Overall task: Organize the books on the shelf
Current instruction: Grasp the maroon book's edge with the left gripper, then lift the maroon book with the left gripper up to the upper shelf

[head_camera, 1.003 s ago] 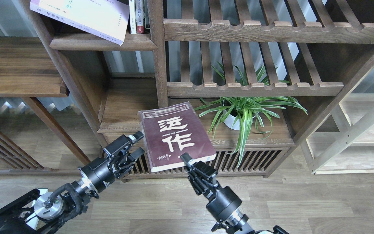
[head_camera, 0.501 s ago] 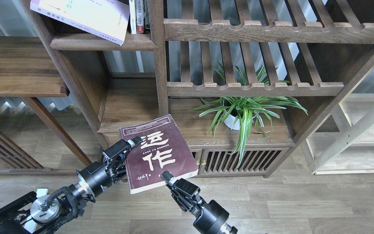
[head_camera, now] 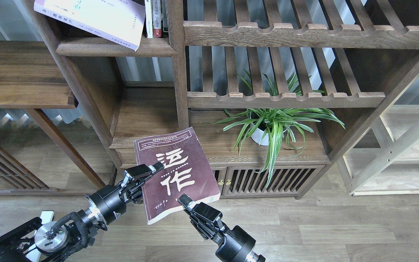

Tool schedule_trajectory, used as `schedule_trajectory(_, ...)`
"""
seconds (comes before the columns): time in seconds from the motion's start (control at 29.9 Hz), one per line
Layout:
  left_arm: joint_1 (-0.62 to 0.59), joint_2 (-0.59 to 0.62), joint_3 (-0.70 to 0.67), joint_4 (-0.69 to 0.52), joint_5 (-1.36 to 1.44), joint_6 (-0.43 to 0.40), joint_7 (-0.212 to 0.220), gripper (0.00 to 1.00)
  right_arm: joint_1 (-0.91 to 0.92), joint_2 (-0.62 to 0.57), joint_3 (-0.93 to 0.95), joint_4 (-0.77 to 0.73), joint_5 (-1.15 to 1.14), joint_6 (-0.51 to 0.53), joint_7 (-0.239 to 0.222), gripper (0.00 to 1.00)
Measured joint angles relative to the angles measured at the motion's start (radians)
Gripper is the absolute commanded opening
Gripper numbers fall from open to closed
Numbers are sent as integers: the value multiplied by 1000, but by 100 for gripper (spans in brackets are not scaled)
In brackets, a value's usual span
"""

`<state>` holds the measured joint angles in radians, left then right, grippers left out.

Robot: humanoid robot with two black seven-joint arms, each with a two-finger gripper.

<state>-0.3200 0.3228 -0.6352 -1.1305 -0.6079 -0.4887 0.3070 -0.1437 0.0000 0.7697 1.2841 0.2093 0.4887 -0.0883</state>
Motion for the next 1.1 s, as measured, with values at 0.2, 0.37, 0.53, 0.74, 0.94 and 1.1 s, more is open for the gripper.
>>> schedule_trajectory(0.2,1,1,3,1,5,0,0,0,2,0,18,-12,4,0,10,48)
schedule_trajectory(0.37,-1,5,-4,1,5,0,0,0,14,0,40,-14,2,0,10,55)
schedule_trajectory(0.53,-8,8,-14,-3,4,0,-1,0,32,0,93,-34,1,0,9,58)
schedule_trajectory(0.74,-19,42,-34,-20,76,0,2,1,58,0,234,-122,5,0,10,60)
schedule_trajectory(0.94,-23,137,-215,-121,370,0,-1,0,70,-6,315,-169,4,0,8,59)
schedule_trajectory(1.1,-23,167,-420,-220,559,0,3,0,86,-54,342,-212,-2,0,8,59)
